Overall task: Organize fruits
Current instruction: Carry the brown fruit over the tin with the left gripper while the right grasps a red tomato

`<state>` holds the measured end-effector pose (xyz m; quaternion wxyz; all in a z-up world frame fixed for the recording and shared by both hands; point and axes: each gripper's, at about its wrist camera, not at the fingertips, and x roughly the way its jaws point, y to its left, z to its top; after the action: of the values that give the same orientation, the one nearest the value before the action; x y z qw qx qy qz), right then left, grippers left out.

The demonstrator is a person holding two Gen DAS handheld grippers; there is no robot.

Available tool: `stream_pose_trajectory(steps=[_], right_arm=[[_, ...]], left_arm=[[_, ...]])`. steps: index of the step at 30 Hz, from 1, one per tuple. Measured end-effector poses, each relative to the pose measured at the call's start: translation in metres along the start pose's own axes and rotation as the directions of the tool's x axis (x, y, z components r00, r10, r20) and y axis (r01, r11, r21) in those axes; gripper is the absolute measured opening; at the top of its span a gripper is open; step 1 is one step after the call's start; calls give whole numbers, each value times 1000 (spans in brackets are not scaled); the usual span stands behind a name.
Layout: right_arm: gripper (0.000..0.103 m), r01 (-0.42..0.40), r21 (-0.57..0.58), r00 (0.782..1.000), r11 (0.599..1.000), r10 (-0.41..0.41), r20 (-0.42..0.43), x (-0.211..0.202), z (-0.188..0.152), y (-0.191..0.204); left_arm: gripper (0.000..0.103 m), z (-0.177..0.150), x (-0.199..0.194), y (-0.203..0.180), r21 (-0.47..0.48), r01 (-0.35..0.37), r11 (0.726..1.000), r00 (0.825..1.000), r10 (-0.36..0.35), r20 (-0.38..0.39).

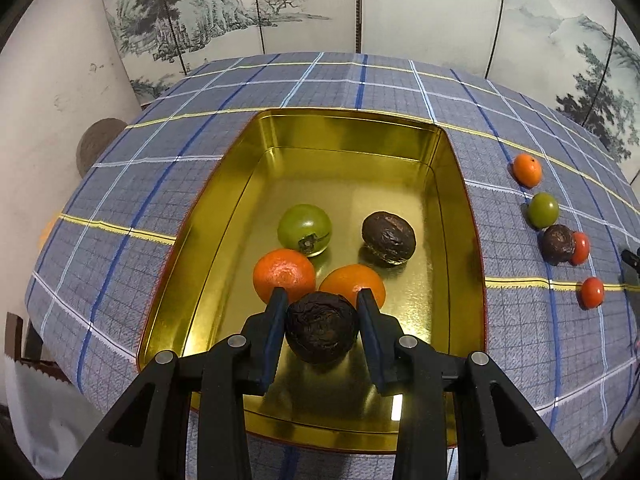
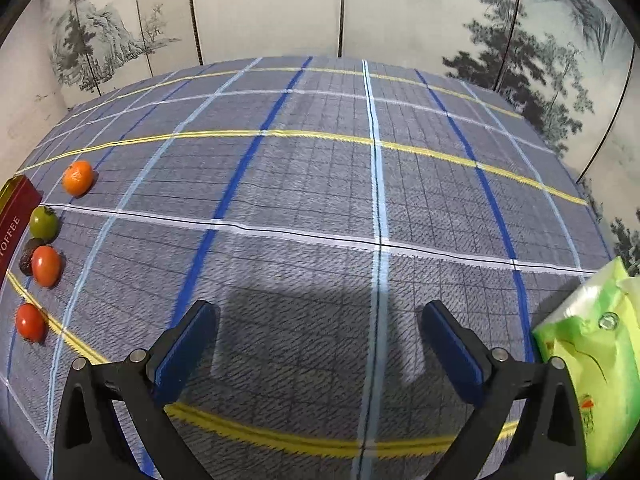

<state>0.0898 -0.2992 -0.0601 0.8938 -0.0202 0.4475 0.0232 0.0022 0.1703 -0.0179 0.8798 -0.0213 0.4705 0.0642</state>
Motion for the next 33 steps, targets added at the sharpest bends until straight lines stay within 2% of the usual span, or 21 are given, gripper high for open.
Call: stream_pose_trajectory(steps=[7,12,14,17,21,23,24,30,33], right_arm=[[93,-94,-112,995,989,98,32,-33,-4,53],[89,-161,-210,984,964,173,39,-49,-9,101],[81,-202,-236,976,951,214,27,-53,-11,120],[77,-249,-276,965,928,262,7,-57,-14,145],[68,-243,-362,967,900,253,-21,-59,-19,175],[57,-257,-379,965,889,254,-59,-54,-20,187],[55,-263,-381,964,886,256,-70,-53,-21,190],[48,-292,-391,956,873,262,-129,-43,-22,206],[41,-302,-391,953,869,265,-147,-39,-22,212]], left_arm=[[36,2,0,5,-16,21,1000,1000,-21,9],[36,-1,-1,10,-24,43,999,999,-43,9],[36,-3,-3,13,-31,52,998,999,-52,5],[36,-4,-4,14,-26,55,998,998,-55,6],[36,-7,-6,18,-17,54,998,999,-54,5],[36,-8,-6,19,-20,52,998,999,-52,4],[36,-10,-7,20,-19,54,998,999,-53,2],[36,-14,-2,24,-9,52,999,998,-52,-21],[36,-16,0,24,-2,53,999,998,-53,-29]])
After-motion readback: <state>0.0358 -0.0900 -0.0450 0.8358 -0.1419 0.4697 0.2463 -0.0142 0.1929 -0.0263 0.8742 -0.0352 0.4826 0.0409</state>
